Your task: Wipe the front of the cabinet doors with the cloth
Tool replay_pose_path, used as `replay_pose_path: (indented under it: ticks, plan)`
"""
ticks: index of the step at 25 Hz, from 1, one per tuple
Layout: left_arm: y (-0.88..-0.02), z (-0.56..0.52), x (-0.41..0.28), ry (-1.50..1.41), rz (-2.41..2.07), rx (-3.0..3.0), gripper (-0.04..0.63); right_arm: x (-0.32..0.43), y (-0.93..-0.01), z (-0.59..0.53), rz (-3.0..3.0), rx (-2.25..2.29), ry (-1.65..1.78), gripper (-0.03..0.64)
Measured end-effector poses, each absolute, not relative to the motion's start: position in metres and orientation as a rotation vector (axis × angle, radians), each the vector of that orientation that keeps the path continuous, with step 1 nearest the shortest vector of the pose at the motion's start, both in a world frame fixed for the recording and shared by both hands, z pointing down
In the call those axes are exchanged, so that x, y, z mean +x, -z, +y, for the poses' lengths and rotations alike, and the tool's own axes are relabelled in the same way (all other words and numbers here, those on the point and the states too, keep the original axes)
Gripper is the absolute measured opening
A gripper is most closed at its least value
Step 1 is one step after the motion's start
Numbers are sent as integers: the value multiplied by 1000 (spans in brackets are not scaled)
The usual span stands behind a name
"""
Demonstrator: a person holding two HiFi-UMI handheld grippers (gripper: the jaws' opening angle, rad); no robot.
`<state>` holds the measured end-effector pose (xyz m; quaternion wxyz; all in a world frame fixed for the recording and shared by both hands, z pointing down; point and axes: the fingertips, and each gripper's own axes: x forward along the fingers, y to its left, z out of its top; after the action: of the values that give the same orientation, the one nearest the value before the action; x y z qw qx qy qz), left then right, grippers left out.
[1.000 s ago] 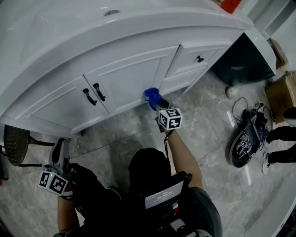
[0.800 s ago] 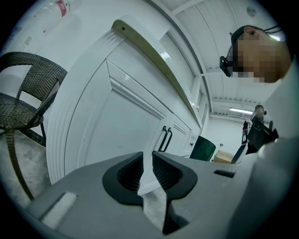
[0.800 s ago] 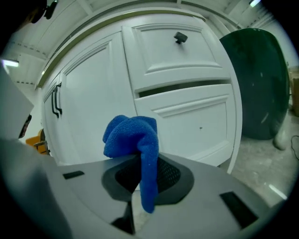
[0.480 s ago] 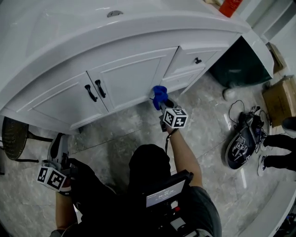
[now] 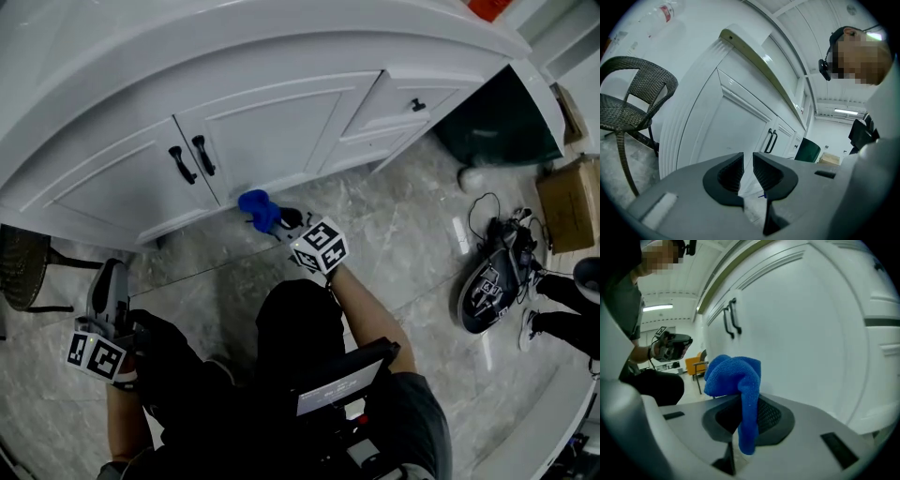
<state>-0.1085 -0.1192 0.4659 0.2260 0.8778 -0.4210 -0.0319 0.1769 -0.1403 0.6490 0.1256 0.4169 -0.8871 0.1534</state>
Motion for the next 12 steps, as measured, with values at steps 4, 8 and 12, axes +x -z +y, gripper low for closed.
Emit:
replay_pose_path:
  ticks: [4,8,12]
  plan:
    - [-468,-117,-120,63,-1192,2418,63,120,-661,-149,-2648,1015,-402,52]
    - [-471,-111,-137,11,-1240,2413,63,88,-676,-164,-2698,967,-427,52]
    - [-474,-107,-157,-18,-1308,2375,63,59,-690,-180,-2751,947,-440,52]
